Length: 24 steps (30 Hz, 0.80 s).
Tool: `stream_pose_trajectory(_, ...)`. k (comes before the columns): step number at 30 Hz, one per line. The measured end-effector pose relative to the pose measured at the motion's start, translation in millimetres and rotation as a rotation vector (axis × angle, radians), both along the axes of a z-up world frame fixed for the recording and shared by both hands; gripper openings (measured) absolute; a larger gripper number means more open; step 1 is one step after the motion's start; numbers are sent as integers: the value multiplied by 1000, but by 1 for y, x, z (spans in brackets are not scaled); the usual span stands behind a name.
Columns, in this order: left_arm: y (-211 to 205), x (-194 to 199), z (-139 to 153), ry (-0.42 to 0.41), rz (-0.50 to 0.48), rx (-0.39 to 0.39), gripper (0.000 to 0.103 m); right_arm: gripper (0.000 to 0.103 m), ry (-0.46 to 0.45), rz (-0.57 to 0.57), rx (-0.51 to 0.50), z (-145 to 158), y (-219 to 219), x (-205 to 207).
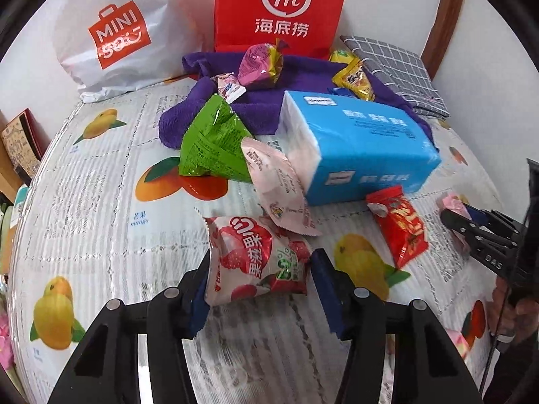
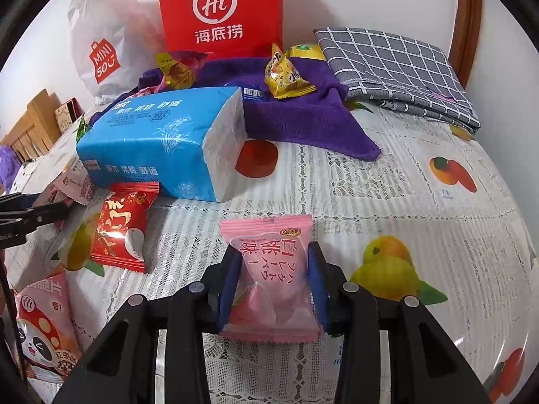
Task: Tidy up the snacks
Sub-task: 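Grasp the white snack bag with the left tool while the right tool holds the pink candy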
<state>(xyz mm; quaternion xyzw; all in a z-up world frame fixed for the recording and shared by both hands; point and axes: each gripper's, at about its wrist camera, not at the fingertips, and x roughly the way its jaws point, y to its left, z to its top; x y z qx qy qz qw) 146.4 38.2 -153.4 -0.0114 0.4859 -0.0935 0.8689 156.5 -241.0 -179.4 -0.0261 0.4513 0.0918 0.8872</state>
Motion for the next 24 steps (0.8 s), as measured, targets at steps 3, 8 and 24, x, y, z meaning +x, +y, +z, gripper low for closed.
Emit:
stream_pose_trajectory(3, 3, -7, 7, -11, 13, 3, 53, 38, -2, -7, -8, 1, -1, -1)
stream_pose_trajectory(8, 13, -16, 21, -23, 32, -27, 47, 36, 11, -38, 26, 15, -4, -3)
stream_pose_trajectory(24, 10, -27, 70, -89, 19, -58, 34, 36, -101, -8, 42, 94, 22, -13)
